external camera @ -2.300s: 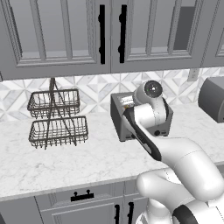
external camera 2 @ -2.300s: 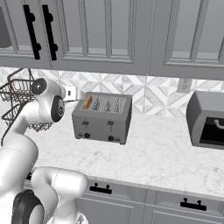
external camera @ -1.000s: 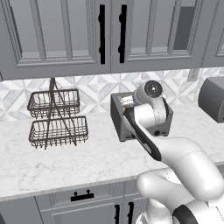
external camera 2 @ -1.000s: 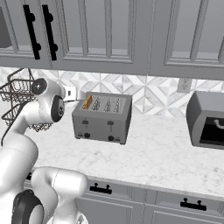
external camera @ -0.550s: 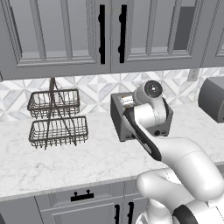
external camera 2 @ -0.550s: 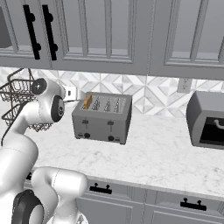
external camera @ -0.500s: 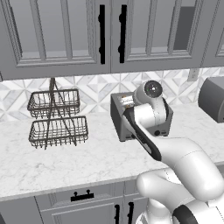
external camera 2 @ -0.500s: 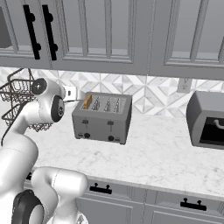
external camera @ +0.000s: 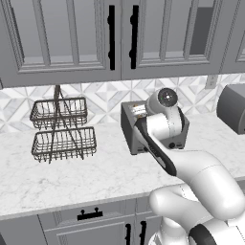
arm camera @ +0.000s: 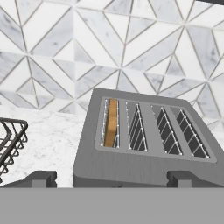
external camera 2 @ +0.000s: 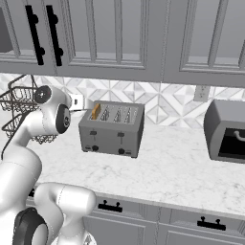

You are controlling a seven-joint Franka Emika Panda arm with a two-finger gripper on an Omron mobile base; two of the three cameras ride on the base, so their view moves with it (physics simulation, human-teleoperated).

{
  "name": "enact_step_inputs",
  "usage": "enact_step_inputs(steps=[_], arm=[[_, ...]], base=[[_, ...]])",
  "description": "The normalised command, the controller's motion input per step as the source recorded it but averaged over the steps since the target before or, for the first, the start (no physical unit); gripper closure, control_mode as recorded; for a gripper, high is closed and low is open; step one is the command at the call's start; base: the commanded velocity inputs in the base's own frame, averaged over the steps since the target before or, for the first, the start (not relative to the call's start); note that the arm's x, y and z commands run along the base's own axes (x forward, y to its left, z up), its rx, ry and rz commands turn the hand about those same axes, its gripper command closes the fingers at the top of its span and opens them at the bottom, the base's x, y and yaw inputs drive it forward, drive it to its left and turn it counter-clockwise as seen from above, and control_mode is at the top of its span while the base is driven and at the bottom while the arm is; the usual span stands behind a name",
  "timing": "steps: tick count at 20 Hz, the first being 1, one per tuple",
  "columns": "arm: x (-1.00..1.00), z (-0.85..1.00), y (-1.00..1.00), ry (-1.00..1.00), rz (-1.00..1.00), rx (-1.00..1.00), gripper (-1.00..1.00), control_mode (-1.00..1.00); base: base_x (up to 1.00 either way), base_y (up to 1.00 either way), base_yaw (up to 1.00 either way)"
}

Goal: Start the toaster. Once the lever pops up, take the bread to the plate on the dining counter.

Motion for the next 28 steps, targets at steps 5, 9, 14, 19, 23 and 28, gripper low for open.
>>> enact_step_inputs(steps=[5,9,14,19,23,28], arm=[[0.0,0.0,0.0,0.0,0.0,0.0,-1.0,-1.0],[0.0,0.0,0.0,0.0,0.0,0.0,-1.0,-1.0],[-0.06,-0.01,-0.06,0.0,0.0,0.0,-1.0,-1.0],[-0.11,-0.14,-0.14,0.0,0.0,0.02,-1.0,-1.0],[-0.04,-0.37,0.0,0.02,-0.01,0.1,-1.0,-1.0],[0.35,-0.14,0.0,0.04,-0.01,0.1,-1.0,-1.0]], base=[[0.0,0.0,0.0],[0.0,0.0,0.0],[0.0,0.0,0.0],[0.0,0.0,0.0],[0.0,0.0,0.0],[0.0,0.0,0.0]])
